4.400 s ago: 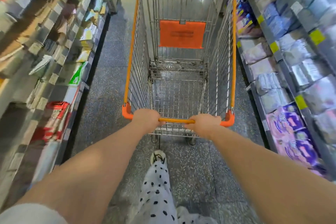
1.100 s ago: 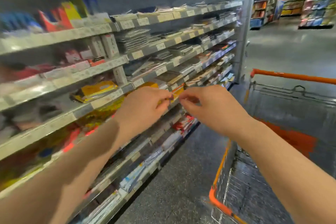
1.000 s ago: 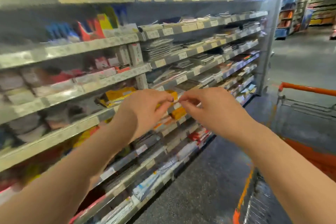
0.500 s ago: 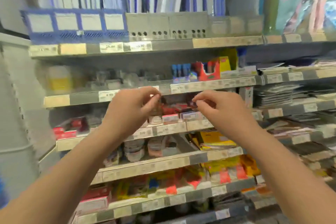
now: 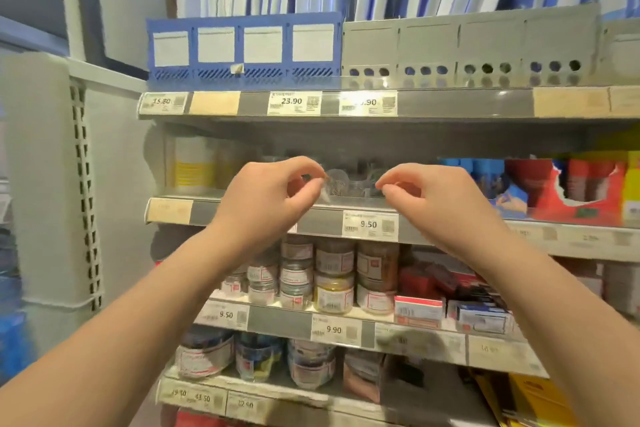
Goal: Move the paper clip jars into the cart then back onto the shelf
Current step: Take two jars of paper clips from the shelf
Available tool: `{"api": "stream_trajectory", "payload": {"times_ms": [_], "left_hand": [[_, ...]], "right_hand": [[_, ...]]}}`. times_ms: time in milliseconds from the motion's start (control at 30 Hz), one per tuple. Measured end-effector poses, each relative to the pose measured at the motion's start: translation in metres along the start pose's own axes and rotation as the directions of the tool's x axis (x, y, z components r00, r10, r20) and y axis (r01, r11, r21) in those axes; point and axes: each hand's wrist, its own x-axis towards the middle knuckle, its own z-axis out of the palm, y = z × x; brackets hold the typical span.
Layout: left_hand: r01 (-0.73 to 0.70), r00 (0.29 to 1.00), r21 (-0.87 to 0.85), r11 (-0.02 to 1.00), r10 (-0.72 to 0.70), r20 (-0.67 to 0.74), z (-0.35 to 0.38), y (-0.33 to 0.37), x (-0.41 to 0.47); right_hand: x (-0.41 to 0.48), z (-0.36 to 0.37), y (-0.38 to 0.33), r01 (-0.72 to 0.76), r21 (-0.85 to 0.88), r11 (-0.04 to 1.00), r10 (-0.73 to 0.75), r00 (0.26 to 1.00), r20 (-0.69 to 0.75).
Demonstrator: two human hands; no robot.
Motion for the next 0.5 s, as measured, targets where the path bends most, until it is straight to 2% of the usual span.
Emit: {"api": "stream_trajectory", "payload": {"times_ms": [133,233,300,400,500], "left_hand": [[0.027,0.986,0.054,0.998,-0.036,0.161,0.017,-0.032,0.028],[-0.006,0.962,0.124,0.992,-0.028,0.273,0.033,-0.058,0.056],[-0.029,0.949,0.165,0.986,-0.025,0.315,0.046,-0.072,0.075],[-0.054,0.924,0.229,0.972,-0.039,0.379,0.065,-0.083,0.098],[-0.071,0.892,0.161,0.984,-0.010,0.453,0.082,-0.087,0.114]], "right_hand": [[0.044,0.024,0.018,0.034,0.006,0.999,-0.034,0.995,0.096],[0.082,0.041,0.034,0.051,-0.028,0.998,-0.044,0.976,0.214],[0.105,0.050,0.043,0.071,-0.079,0.994,-0.044,0.951,0.305],[0.134,0.063,0.055,0.044,-0.155,0.987,0.032,0.890,0.455],[0.156,0.077,0.066,0.059,-0.121,0.991,0.013,0.855,0.519]]}}
